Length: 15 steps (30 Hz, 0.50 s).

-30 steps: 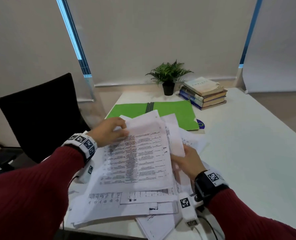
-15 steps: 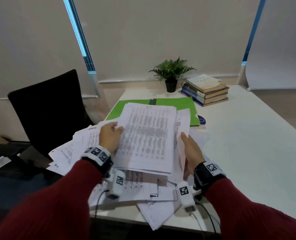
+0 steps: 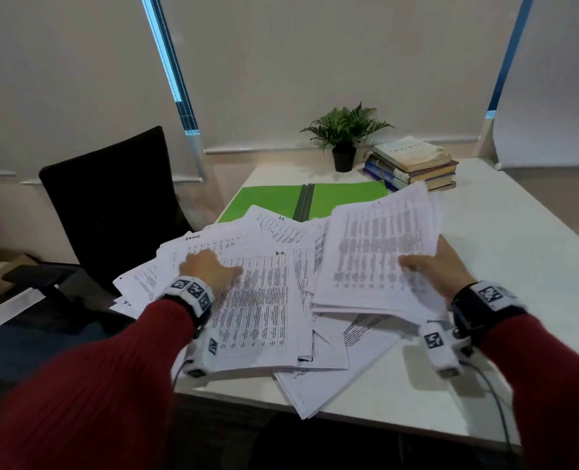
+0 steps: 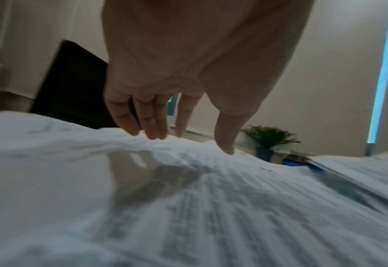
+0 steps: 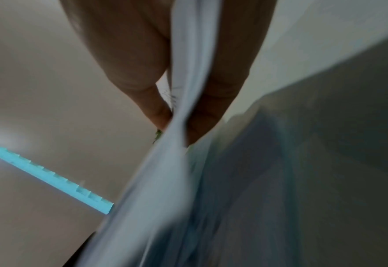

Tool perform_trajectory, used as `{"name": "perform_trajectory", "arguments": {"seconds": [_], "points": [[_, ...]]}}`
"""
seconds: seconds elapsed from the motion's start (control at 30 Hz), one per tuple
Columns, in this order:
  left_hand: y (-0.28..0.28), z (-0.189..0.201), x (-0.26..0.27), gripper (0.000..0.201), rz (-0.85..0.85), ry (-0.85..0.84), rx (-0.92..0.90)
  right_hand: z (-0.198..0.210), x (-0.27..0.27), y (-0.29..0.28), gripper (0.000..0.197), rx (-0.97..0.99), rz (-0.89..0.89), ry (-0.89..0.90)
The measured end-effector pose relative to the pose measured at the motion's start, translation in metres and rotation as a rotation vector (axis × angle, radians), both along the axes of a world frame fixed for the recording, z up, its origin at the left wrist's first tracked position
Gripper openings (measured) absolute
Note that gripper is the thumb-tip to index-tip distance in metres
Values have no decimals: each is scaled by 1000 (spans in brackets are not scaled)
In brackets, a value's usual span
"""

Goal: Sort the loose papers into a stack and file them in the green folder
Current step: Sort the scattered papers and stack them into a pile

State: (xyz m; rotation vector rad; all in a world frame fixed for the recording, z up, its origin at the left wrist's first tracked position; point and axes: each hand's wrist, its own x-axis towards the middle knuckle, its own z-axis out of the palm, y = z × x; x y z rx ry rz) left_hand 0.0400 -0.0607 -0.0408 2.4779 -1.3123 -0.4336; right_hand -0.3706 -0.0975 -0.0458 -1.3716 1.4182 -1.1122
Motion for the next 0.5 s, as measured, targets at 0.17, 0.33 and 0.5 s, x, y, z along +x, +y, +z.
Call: {"name": "perform_trajectory", "arguments": {"seconds": [0.17,0.33,0.5], "points": [[7,-11,32,89,45,9,218,15,-54,-20,17,111,-82,165],[2,-14,21,73,108,133,162,5,-93,-48,67,179,-107,427],[7,-12,14,42,84,-13,-32,8,-120,-61,45,165,-150,707]]}}
